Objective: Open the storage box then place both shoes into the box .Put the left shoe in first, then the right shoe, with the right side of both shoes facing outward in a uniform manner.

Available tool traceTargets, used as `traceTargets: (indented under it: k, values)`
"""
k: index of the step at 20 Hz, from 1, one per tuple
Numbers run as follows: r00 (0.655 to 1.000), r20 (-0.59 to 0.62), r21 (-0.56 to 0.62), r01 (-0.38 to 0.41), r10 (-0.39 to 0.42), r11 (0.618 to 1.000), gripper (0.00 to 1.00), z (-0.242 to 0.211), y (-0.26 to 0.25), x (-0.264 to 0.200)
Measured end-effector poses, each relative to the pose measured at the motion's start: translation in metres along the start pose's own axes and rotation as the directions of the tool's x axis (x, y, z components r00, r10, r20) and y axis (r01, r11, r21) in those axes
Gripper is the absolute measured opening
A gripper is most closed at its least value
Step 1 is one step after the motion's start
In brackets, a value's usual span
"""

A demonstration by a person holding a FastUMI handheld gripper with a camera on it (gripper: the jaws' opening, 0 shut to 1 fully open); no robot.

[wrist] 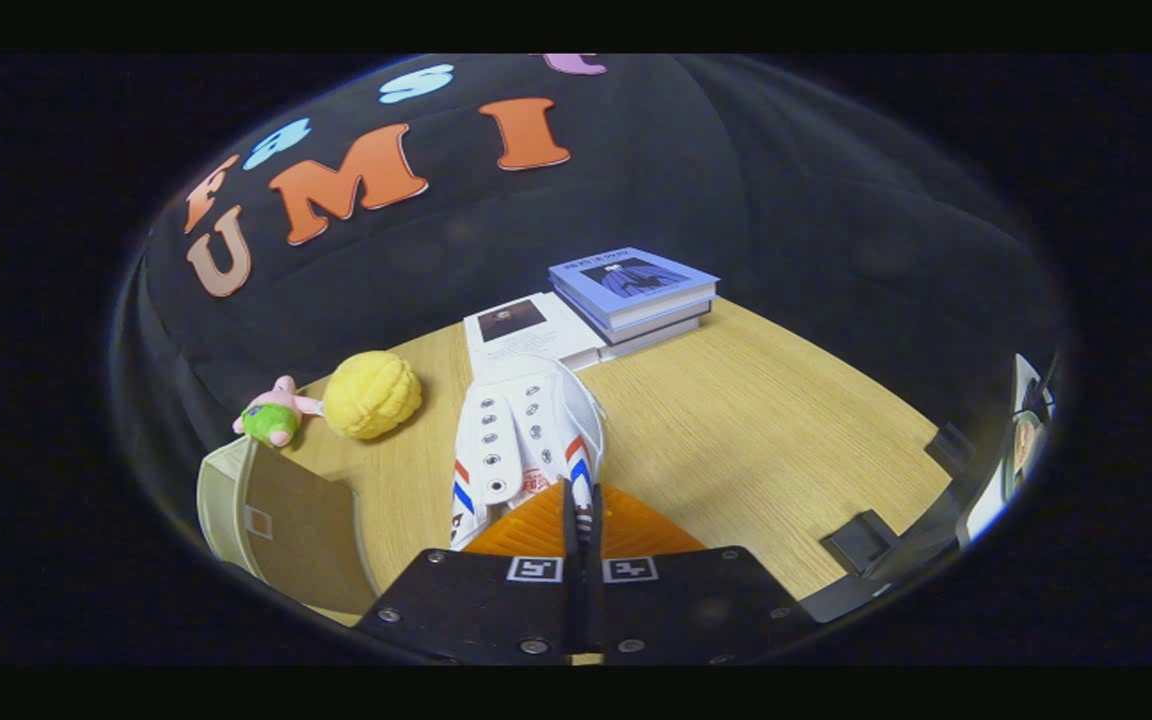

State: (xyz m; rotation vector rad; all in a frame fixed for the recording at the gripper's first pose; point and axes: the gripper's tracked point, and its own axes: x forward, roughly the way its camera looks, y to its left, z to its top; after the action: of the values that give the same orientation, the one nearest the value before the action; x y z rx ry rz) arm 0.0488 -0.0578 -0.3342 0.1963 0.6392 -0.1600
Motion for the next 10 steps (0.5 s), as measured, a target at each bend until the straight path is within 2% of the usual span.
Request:
traceTargets:
  k: [2, 10]
  values:
    - [1.0, 0.026, -0.011, -0.011, 0.011, 1.0, 0.0, 0.011, 0.022, -0.012]
    - [0.984, 0.076, -0.04, -0.158, 0.16, 0.987, 0.0, 0.031, 0.138, -0.059]
